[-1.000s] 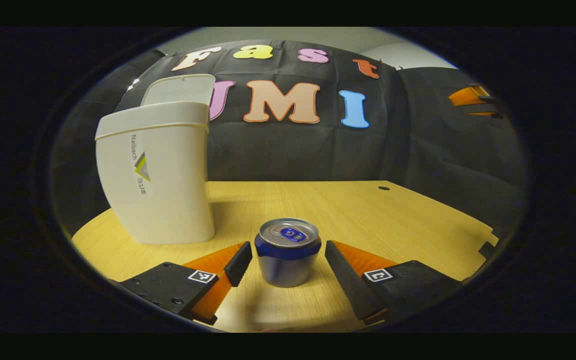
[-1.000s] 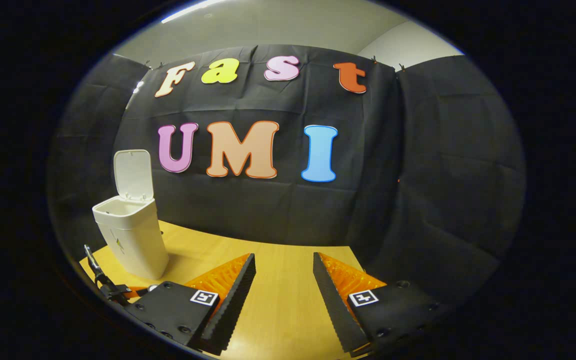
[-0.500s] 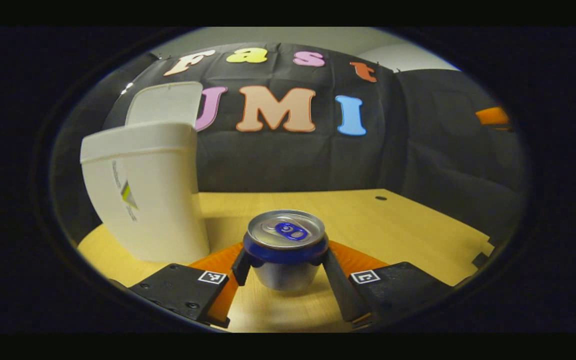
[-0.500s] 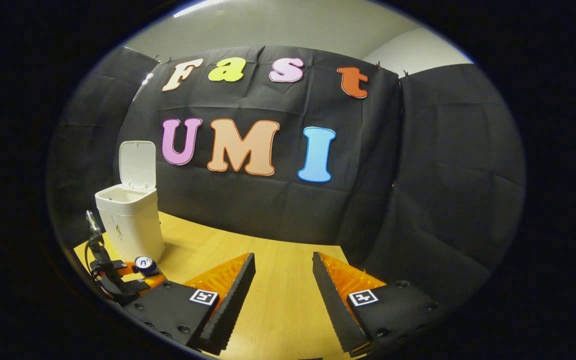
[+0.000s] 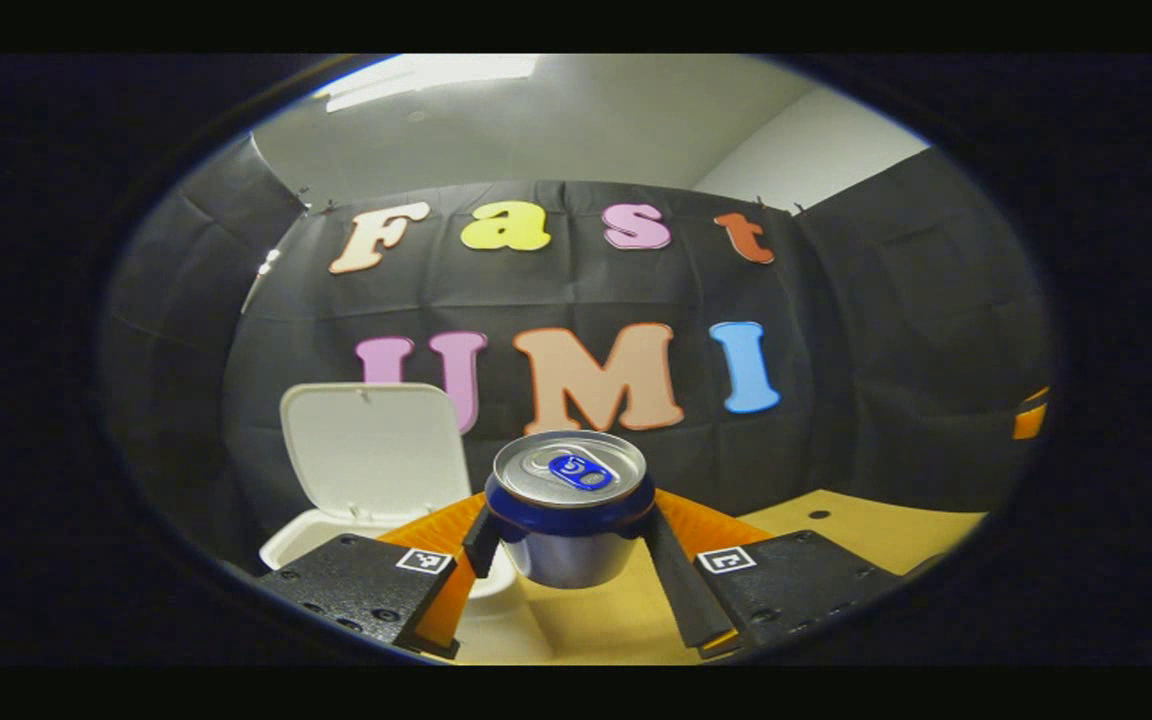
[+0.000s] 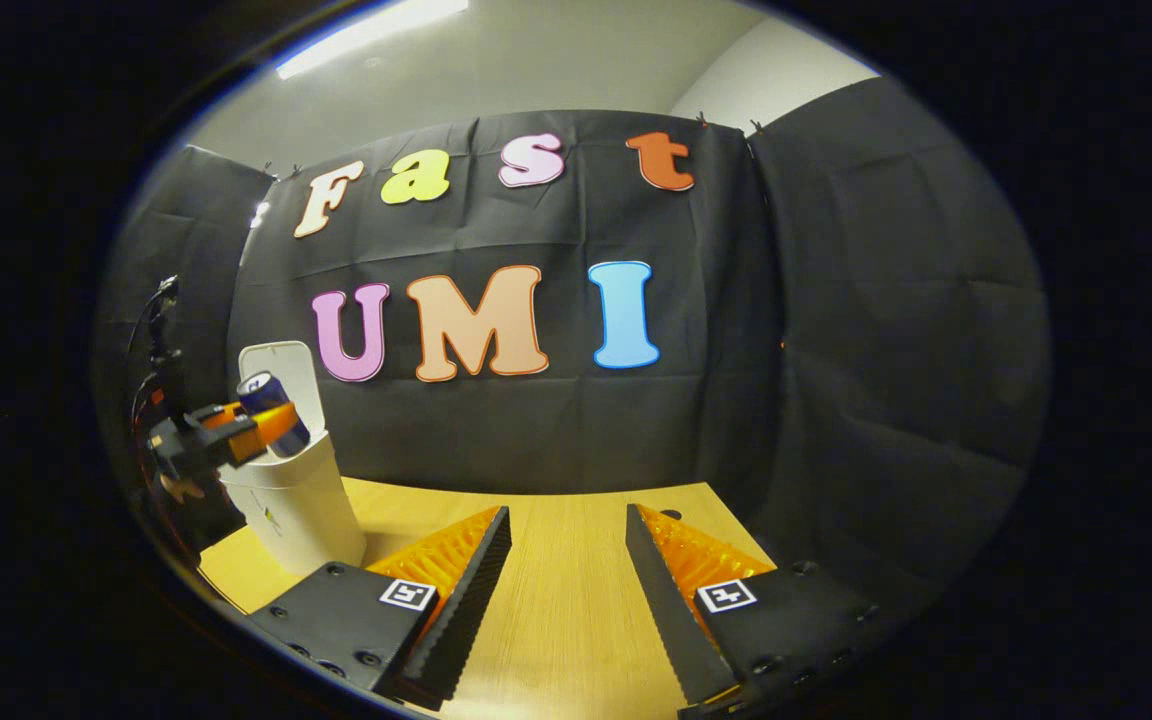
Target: Press the lid of the desktop garbage bin to open it, pick up the crumpled paper on the desktop and throw it into the bin, then pick up the pop can on the desktop and drop it into the bin, and finally close the garbage bin lid.
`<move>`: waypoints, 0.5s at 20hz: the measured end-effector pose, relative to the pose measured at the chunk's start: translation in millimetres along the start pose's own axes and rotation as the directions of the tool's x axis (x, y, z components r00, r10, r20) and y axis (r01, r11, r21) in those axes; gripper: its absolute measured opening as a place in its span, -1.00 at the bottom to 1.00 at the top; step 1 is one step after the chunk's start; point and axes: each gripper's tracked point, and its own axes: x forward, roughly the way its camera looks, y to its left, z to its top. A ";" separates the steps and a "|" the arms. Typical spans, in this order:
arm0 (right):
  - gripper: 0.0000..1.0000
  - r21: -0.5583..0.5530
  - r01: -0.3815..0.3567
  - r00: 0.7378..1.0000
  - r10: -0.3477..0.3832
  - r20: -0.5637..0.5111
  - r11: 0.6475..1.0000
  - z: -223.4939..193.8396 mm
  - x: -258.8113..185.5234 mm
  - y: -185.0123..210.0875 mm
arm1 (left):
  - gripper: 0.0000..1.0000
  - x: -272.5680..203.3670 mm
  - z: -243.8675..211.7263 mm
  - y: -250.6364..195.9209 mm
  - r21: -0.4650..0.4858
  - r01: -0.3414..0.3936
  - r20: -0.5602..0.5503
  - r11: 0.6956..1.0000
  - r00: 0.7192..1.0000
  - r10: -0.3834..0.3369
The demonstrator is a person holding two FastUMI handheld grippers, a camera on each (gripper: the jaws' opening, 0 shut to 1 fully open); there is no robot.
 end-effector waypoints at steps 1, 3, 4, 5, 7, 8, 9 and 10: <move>0.60 0.009 0.013 1.000 -0.013 -0.005 1.000 -2.6 -1.4 -2.9 | 0.47 8.6 0.1 20.3 0.008 -0.034 -0.003 0.999 0.999 0.034; 0.60 0.022 0.037 0.999 -0.037 -0.015 0.999 -10.4 -5.2 -9.1 | 0.47 19.7 -14.4 58.3 0.035 -0.100 -0.038 0.994 0.994 0.102; 0.60 0.025 0.051 0.999 -0.050 -0.021 0.998 -13.3 -7.1 -11.9 | 0.48 20.4 -28.3 77.2 0.047 -0.139 -0.067 0.989 0.988 0.142; 0.60 0.030 0.061 0.998 -0.061 -0.025 0.998 -14.9 -8.4 -14.3 | 0.48 20.6 -42.8 92.7 0.051 -0.170 -0.102 0.984 0.979 0.174; 0.60 0.038 0.077 0.997 -0.076 -0.032 0.996 -18.9 -12.1 -17.6 | 0.49 13.9 -71.9 112.7 0.045 -0.218 -0.169 0.975 0.960 0.223; 0.60 0.037 0.082 0.996 -0.081 -0.035 0.996 -20.3 -12.3 -18.8 | 0.48 10.9 -85.9 116.4 0.042 -0.227 -0.201 0.973 0.952 0.230; 0.60 0.035 0.085 0.996 -0.083 -0.040 0.996 -20.6 -12.6 -18.7 | 0.51 7.4 -97.3 118.6 0.039 -0.233 -0.226 0.972 0.945 0.236; 0.59 0.034 0.085 0.996 -0.083 -0.042 0.996 -21.6 -12.4 -18.7 | 0.53 4.3 -107.6 119.8 0.033 -0.240 -0.250 0.970 0.938 0.240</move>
